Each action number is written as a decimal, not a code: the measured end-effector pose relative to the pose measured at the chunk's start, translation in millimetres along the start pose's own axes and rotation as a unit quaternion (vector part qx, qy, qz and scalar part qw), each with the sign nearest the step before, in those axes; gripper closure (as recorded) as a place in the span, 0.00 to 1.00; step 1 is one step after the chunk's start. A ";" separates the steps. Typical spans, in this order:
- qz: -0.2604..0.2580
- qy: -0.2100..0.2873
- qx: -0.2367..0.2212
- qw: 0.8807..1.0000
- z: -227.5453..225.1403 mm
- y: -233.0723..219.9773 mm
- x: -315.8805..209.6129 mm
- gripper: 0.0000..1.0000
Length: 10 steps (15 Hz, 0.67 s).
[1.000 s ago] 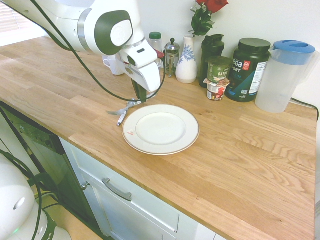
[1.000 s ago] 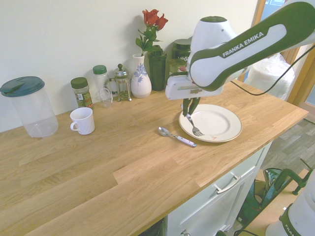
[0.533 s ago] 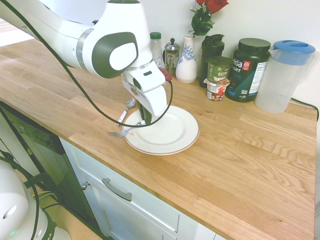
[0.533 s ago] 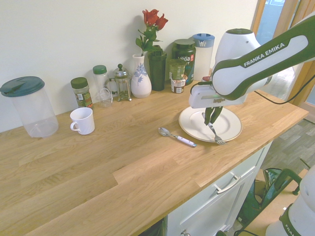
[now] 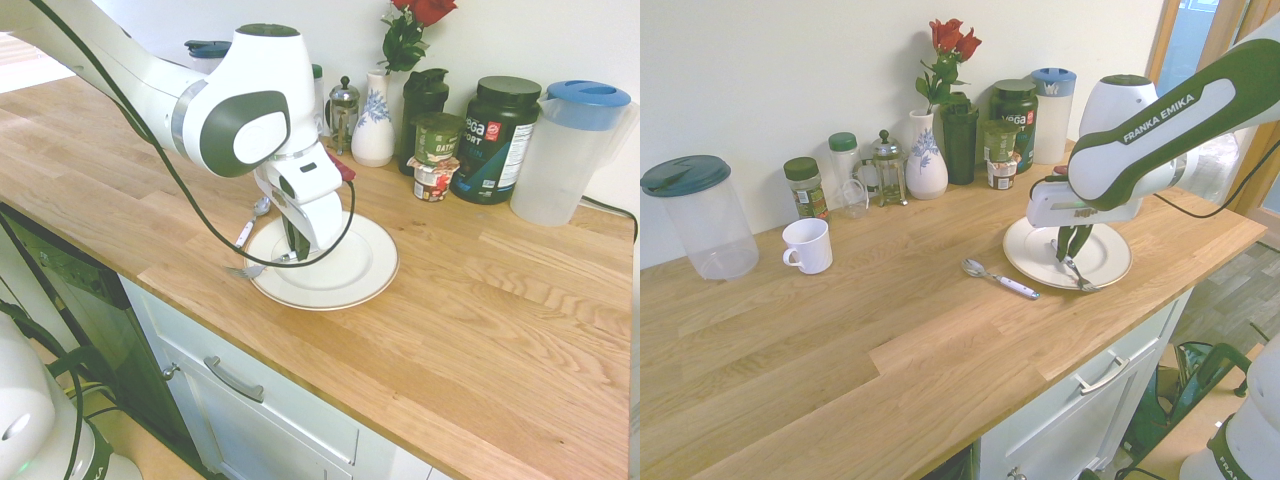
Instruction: Put the fork into the plate
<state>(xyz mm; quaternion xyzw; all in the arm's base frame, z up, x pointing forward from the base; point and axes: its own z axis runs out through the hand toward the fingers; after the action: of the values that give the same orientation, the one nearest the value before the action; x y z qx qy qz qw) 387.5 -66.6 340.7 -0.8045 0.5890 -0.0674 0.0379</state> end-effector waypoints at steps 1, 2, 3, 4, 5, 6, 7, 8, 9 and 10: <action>0.002 -0.003 0.001 1.000 0.0 0.8 1.7 0.00; 0.004 -0.003 0.002 1.000 0.0 1.7 3.4 0.00; 0.005 -0.003 0.002 1.000 -0.1 2.5 4.8 0.00; 0.006 -0.003 0.002 1.000 -0.1 2.9 5.7 0.00; 0.006 -0.003 0.001 1.000 -0.1 2.9 5.7 0.00; 0.006 -0.003 0.001 1.000 -0.1 2.9 5.7 0.00; 0.006 -0.003 0.002 1.000 -0.1 2.9 5.7 0.00; 0.006 -0.002 0.002 1.000 -0.2 2.7 5.7 0.00; 0.005 -0.001 0.004 1.000 -0.7 2.0 5.4 0.00; 0.004 0.000 0.006 1.000 -1.3 1.0 4.9 0.00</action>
<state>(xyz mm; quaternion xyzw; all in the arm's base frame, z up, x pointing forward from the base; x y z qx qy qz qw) 387.8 -71.5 342.2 -0.8021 0.5915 -0.0709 0.0427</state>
